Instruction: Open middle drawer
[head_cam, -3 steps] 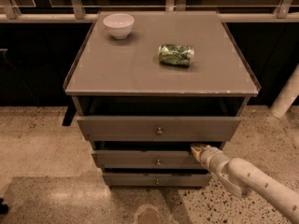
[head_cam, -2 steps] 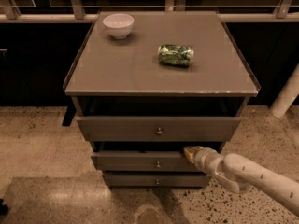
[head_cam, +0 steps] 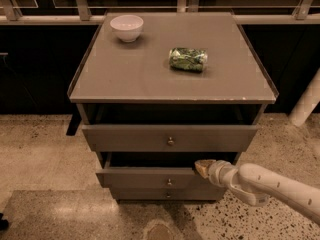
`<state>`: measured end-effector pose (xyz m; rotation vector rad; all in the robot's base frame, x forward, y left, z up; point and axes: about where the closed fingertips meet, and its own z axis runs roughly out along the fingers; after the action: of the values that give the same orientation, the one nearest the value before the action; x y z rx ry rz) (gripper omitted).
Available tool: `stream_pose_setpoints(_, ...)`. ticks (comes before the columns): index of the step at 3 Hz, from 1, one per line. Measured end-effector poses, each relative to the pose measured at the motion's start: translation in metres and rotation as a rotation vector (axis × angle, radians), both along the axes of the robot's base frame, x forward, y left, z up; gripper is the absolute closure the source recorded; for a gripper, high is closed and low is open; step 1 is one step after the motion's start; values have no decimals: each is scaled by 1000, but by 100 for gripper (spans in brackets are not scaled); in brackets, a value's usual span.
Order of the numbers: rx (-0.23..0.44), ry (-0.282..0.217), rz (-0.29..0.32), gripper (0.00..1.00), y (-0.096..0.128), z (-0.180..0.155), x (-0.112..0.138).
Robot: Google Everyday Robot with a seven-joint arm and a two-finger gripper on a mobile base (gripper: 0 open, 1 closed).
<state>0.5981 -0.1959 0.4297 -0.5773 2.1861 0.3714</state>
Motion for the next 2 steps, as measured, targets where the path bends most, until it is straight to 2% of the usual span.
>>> stream_pose_setpoints(1, -46, 8, -6, 100, -11, 4, 12)
stream_pose_setpoints(2, -50, 5, -7, 100, -11, 5, 14)
